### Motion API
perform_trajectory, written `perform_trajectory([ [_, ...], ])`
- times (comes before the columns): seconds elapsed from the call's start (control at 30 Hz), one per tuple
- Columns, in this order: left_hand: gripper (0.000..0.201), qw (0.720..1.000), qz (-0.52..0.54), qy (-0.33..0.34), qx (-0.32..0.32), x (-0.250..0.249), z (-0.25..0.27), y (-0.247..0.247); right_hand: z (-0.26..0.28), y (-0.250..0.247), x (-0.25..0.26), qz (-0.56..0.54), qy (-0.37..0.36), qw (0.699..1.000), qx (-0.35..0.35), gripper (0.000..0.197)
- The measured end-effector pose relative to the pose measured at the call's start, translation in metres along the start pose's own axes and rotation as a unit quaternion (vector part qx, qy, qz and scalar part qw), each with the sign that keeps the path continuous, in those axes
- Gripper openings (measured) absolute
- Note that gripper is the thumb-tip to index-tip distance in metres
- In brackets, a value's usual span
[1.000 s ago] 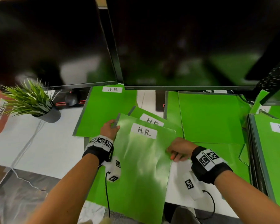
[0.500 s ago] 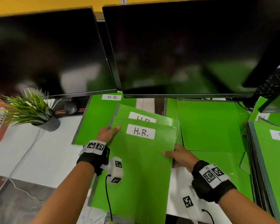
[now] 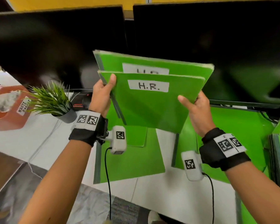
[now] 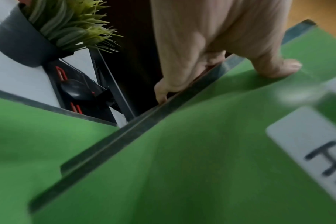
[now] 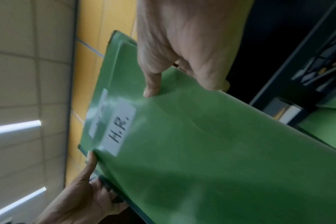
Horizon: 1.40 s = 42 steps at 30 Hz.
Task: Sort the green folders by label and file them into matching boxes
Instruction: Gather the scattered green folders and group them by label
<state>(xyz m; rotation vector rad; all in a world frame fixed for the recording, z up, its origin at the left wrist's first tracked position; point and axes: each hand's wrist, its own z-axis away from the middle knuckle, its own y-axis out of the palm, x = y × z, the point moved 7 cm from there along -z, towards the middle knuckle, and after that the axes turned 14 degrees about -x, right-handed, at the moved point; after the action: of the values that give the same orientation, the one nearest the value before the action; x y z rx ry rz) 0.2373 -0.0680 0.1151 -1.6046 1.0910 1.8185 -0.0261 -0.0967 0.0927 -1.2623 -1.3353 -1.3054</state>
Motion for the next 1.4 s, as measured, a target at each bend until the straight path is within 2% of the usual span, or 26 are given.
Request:
perform_trajectory([
  [0.1, 0.018, 0.986, -0.164, -0.003, -0.002, 0.035, -0.015, -0.014, -0.004, 0.004, -0.029, 0.039, 0.044, 0.998, -0.008, 0.03],
  [0.17, 0.017, 0.963, -0.268, 0.0, 0.014, 0.063, -0.029, -0.027, -0.008, 0.005, -0.045, 0.047, 0.075, 0.996, -0.022, 0.025],
  [0.23, 0.016, 0.93, -0.366, -0.016, 0.006, 0.092, -0.048, -0.047, -0.015, 0.005, -0.051, 0.05, 0.078, 0.995, -0.038, 0.029],
  [0.27, 0.028, 0.902, -0.43, -0.039, -0.01, 0.109, -0.057, -0.062, -0.019, 0.005, -0.053, 0.05, 0.072, 0.995, -0.045, 0.032],
  [0.3, 0.043, 0.86, -0.504, -0.073, -0.028, 0.123, -0.061, -0.078, -0.022, 0.005, -0.052, 0.049, 0.066, 0.995, -0.05, 0.034],
  [0.37, 0.064, 0.756, -0.633, -0.145, -0.079, 0.143, -0.063, -0.112, -0.027, 0.004, -0.054, 0.052, 0.06, 0.995, -0.059, 0.036],
  [0.4, 0.068, 0.723, -0.659, -0.18, -0.102, 0.15, -0.06, -0.126, -0.029, 0.005, -0.054, 0.055, 0.058, 0.995, -0.063, 0.037],
  [0.47, 0.07, 0.701, -0.668, -0.213, -0.129, 0.161, -0.054, -0.143, -0.031, 0.005, -0.056, 0.059, 0.058, 0.994, -0.073, 0.036],
  [0.6, 0.066, 0.728, -0.637, -0.199, -0.158, 0.164, -0.052, -0.153, -0.036, 0.006, -0.058, 0.053, 0.066, 0.992, -0.088, 0.036],
  [0.7, 0.039, 0.789, -0.569, -0.203, -0.11, 0.171, -0.054, -0.156, -0.037, 0.008, -0.06, 0.045, 0.084, 0.991, -0.092, 0.043],
  [0.77, 0.02, 0.842, -0.484, -0.226, -0.074, 0.177, -0.047, -0.157, -0.034, 0.013, -0.061, 0.046, 0.1, 0.991, -0.079, 0.043],
  [0.8, 0.019, 0.867, -0.433, -0.239, -0.064, 0.179, -0.041, -0.159, -0.032, 0.016, -0.062, 0.049, 0.107, 0.991, -0.07, 0.044],
  [0.87, 0.031, 0.895, -0.358, -0.265, -0.034, 0.193, -0.031, -0.168, -0.026, 0.022, -0.065, 0.064, 0.12, 0.989, -0.051, 0.045],
  [0.97, 0.056, 0.891, -0.335, -0.306, 0.01, 0.227, -0.022, -0.196, -0.013, 0.025, -0.078, 0.093, 0.161, 0.982, -0.031, 0.046],
  [1.0, 0.055, 0.893, -0.323, -0.313, 0.005, 0.228, -0.014, -0.2, -0.008, 0.024, -0.085, 0.103, 0.181, 0.978, -0.03, 0.049],
  [1.1, 0.041, 0.907, -0.269, -0.325, 0.009, 0.187, 0.037, -0.169, 0.007, 0.013, -0.111, 0.124, 0.246, 0.961, -0.036, 0.067],
  [1.13, 0.039, 0.909, -0.249, -0.334, 0.03, 0.185, 0.05, -0.162, 0.013, 0.009, -0.118, 0.125, 0.266, 0.955, -0.04, 0.07],
  [1.2, 0.037, 0.912, -0.243, -0.331, 0.022, 0.182, 0.066, -0.158, 0.026, 0.002, -0.128, 0.12, 0.297, 0.946, -0.044, 0.072],
  [1.23, 0.037, 0.912, -0.245, -0.329, 0.019, 0.18, 0.071, -0.157, 0.031, 0.0, -0.13, 0.115, 0.301, 0.946, -0.04, 0.072],
  [1.3, 0.053, 0.91, -0.243, -0.334, 0.026, 0.19, 0.077, -0.162, 0.039, -0.002, -0.129, 0.111, 0.293, 0.949, -0.031, 0.071],
  [1.37, 0.05, 0.913, -0.216, -0.345, 0.032, 0.193, 0.085, -0.156, 0.042, -0.005, -0.12, 0.103, 0.264, 0.958, -0.038, 0.068],
  [1.4, 0.054, 0.912, -0.216, -0.345, 0.04, 0.192, 0.088, -0.151, 0.041, -0.006, -0.111, 0.1, 0.237, 0.965, -0.046, 0.061],
])
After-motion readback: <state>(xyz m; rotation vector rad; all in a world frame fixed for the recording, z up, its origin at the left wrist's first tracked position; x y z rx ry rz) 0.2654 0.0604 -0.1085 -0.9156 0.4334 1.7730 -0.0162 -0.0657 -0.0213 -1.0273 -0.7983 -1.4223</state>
